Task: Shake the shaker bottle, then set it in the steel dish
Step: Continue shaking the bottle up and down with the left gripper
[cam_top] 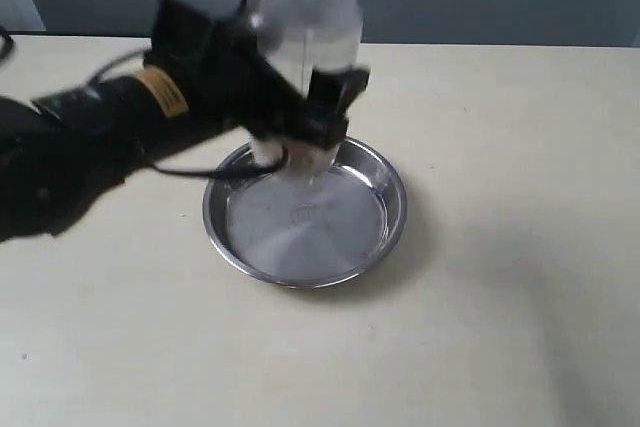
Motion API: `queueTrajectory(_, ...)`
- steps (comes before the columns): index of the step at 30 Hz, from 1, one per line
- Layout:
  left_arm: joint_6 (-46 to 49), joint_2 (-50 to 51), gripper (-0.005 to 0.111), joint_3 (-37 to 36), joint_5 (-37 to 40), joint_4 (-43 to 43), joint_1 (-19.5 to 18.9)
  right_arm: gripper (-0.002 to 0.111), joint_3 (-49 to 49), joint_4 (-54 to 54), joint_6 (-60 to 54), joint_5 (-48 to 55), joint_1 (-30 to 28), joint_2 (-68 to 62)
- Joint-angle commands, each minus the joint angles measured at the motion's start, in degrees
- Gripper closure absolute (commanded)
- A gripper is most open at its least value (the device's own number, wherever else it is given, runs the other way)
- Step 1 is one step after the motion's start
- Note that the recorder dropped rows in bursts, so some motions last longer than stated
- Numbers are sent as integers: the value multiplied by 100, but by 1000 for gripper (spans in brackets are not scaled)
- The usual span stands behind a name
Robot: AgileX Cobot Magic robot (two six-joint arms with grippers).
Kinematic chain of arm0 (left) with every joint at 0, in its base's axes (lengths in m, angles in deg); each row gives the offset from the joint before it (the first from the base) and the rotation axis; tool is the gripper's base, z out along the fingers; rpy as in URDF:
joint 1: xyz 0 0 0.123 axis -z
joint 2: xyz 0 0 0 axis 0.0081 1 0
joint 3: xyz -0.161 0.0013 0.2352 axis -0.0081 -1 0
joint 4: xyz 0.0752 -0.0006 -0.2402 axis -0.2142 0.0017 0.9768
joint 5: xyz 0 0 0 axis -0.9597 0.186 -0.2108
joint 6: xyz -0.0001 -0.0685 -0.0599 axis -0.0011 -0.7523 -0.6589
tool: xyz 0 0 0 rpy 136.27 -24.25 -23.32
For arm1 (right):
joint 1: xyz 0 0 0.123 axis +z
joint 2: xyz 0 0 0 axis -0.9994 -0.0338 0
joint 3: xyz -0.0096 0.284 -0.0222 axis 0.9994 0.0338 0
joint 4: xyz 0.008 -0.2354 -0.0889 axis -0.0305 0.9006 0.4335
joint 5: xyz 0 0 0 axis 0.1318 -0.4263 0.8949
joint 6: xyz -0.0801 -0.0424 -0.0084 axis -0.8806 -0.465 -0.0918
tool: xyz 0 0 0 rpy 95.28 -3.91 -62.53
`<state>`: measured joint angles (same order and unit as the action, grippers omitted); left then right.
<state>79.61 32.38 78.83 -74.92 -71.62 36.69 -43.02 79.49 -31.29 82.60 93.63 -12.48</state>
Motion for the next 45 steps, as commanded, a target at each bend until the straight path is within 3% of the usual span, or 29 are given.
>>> queueTrajectory(1, 378, -1058, 107, 1167, 663, -133, -153, 109, 7, 8, -14, -69, 20, 22)
queueTrajectory(2, 499, -932, 107, 1046, 1313, 142, -300, 109, 7, 8, -14, -69, 20, 22)
queueTrajectory(4, 369, -528, 107, 564, 1770, 869, -576, 109, 7, 8, -14, -69, 20, 22)
queueTrajectory(6, 288, -450, 107, 437, 1479, 1019, -503, 109, 7, 8, -14, -69, 20, 22)
queueTrajectory(10, 322, -1084, 107, 943, 193, -102, -140, 109, 7, 8, -14, -69, 20, 22)
queueTrajectory(12, 322, -1100, 107, 885, 669, 2, -213, 109, 7, 8, -14, -69, 20, 22)
queueTrajectory(13, 322, -933, 107, 662, 1119, 139, -287, 109, 7, 8, -14, -69, 20, 22)
queueTrajectory(15, 170, -465, 107, 49, 1304, 578, -357, 109, 7, 8, -14, -69, 20, 22)
queueTrajectory(18, -41, -258, 107, -163, 712, 684, -134, 109, 7, 8, -14, -69, 20, 22)
queueTrajectory(21, 10, -736, 107, 217, -291, 33, 184, 109, 7, 8, -14, -69, 20, 22)
queueTrajectory(23, 126, -866, 107, 364, -288, -140, 173, 109, 7, 8, -14, -69, 20, 22)
queueTrajectory(27, 209, -458, 107, 42, 228, 675, 5, 109, 7, 8, -14, -69, 20, 22)
queueTrajectory(37, -4, -212, 107, -128, -928, 570, 16, 109, 7, 8, -14, -69, 20, 22)
queueTrajectory(45, 16, -79, 107, -137, -961, 469, 16, 109, 7, 8, -14, -69, 20, 22)
